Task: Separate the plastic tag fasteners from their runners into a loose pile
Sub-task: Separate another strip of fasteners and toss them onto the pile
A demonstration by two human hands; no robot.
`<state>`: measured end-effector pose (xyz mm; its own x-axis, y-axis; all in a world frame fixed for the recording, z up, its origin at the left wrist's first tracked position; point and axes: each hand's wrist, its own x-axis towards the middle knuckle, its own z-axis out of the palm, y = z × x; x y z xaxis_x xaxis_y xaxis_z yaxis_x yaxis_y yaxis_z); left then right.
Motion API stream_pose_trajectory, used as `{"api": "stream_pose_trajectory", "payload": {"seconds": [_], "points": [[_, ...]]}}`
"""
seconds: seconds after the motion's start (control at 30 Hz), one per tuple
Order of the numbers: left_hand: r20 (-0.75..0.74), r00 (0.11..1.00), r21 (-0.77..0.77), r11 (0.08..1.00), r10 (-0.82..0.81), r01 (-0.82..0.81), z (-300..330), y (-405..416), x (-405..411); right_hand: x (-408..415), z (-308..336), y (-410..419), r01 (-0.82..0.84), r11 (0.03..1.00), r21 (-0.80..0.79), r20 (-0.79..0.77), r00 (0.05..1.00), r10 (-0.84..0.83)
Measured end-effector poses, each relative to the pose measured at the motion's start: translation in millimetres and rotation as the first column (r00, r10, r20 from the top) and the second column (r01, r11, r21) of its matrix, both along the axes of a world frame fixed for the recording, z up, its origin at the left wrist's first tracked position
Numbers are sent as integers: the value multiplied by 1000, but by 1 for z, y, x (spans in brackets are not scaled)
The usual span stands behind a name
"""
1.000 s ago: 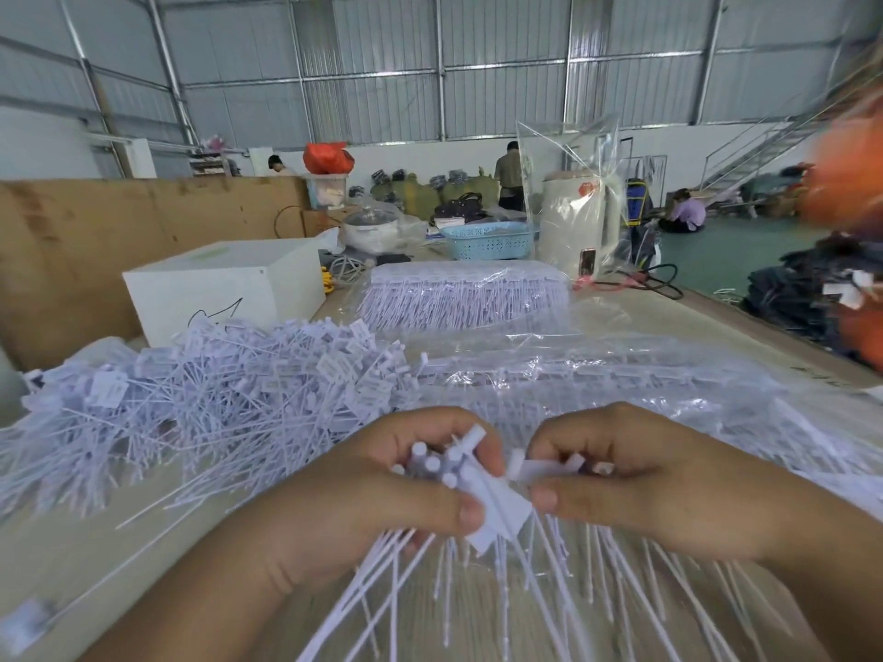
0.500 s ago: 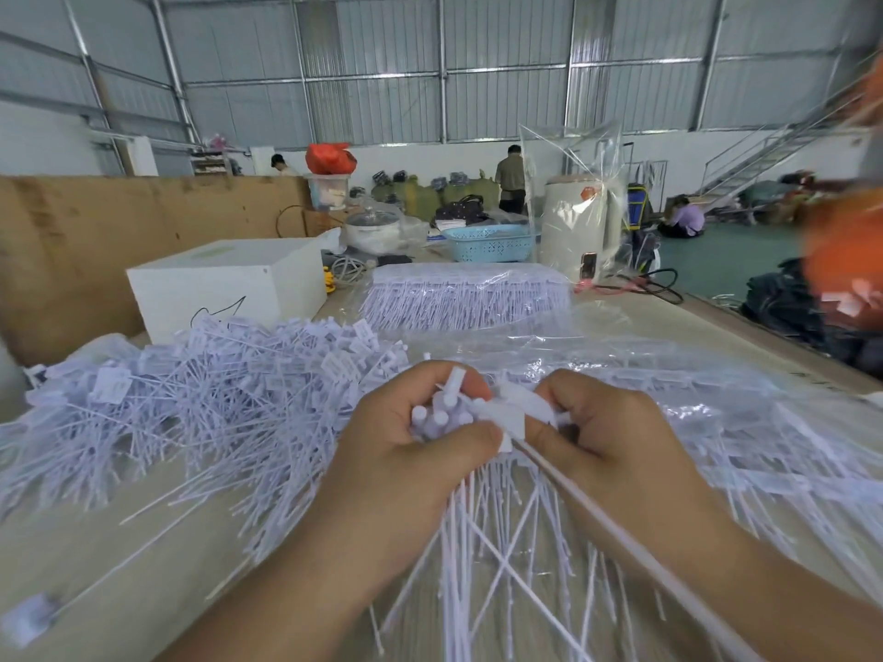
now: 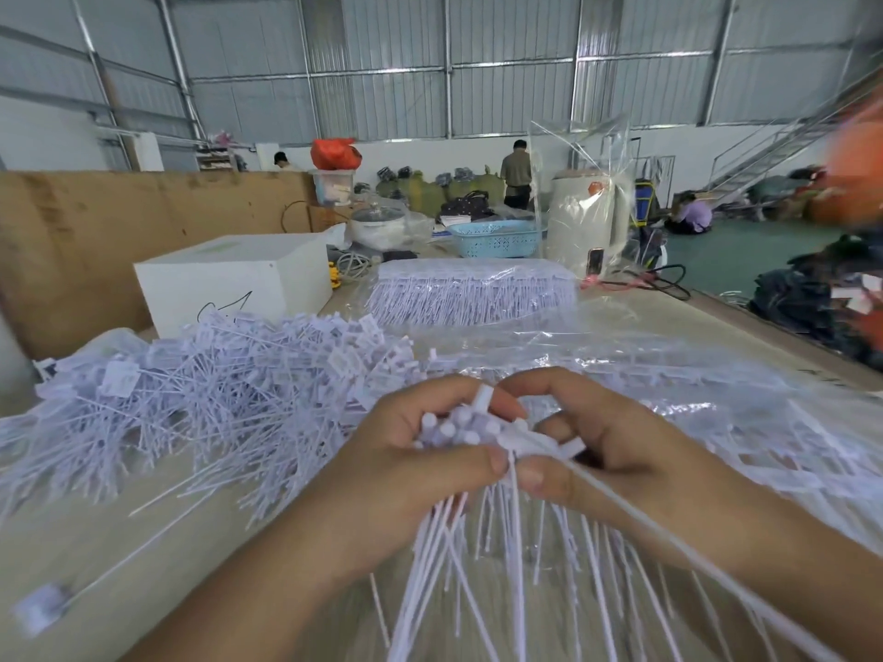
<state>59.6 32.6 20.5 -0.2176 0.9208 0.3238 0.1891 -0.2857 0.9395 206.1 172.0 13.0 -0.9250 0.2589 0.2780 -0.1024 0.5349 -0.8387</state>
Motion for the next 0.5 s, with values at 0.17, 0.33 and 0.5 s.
{"api": "stream_pose_trajectory", "payload": {"seconds": [0.17, 0.33, 0.5], "points": [[-55, 977, -124, 972, -208, 200, 2, -5, -10, 1, -1, 3, -100, 994, -52, 19, 995, 101], [-109, 978, -132, 978, -179, 164, 1, -4, -9, 2, -2, 5, 6, 994, 111, 59, 998, -12], [-70, 997, -103, 994, -34, 26, -2, 2, -4, 1, 1, 2, 90, 976, 196, 69, 992, -106]]}}
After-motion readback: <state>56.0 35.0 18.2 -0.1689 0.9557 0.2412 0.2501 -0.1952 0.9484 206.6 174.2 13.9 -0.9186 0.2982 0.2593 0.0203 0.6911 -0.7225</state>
